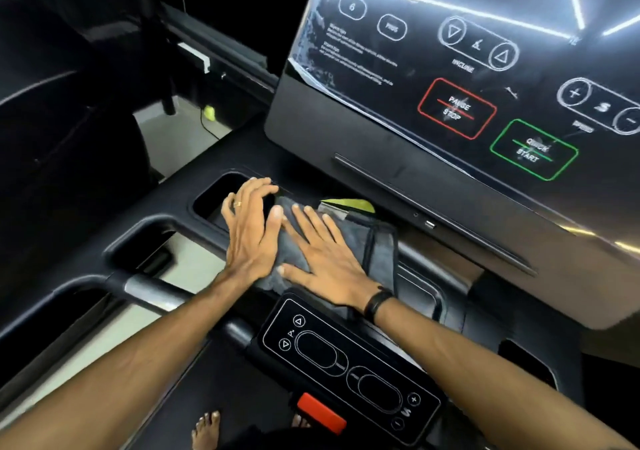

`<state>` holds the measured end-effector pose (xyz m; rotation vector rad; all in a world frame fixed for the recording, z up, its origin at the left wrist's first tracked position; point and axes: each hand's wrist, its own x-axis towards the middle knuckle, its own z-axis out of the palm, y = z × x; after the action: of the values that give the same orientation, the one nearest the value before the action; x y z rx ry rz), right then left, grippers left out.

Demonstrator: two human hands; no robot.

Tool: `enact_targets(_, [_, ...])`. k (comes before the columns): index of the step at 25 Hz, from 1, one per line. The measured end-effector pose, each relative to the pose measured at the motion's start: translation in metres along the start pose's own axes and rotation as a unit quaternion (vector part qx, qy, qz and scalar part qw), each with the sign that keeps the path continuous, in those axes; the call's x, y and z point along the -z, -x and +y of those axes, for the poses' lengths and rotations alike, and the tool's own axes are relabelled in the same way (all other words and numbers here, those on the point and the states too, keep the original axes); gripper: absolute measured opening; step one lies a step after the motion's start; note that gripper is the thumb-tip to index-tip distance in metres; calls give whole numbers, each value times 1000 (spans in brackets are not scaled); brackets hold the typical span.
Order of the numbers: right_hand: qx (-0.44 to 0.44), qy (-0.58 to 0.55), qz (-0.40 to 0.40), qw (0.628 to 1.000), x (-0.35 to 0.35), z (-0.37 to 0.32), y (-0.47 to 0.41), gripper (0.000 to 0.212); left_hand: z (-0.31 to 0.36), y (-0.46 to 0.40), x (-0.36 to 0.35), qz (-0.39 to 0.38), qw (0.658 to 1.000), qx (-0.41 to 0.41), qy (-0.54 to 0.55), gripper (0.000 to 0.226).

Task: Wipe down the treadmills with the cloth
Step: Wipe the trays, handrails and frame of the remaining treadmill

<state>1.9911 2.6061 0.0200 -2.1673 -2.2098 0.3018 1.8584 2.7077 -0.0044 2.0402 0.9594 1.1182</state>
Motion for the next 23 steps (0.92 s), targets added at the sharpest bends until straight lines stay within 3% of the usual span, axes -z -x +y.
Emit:
enact_targets(3, [32,-26,-16,999,2,20,64,75,-3,4,-1,-25,998,-48,-34,44])
enact_targets(8, [8,-10,-8,1000,14,76,189,73,3,3,-3,-28,998,-34,-53,43])
enact_targets(13, [11,19,-15,1000,0,39,82,77,4,3,-7,-42,992,-80,-92,44])
enact_targets(16, [-3,19,11,1000,-3,8,12,79,1,3,-3,-29,995,-57,-74,48])
enact_targets(19, [47,28,-5,998,-1,8,35,73,-1,3,0,-41,995,-58,-66,49])
enact_targets(23, [78,-15,-29,996,12,58,136,66,-1,5,-1,-59,993,-71,-75,49])
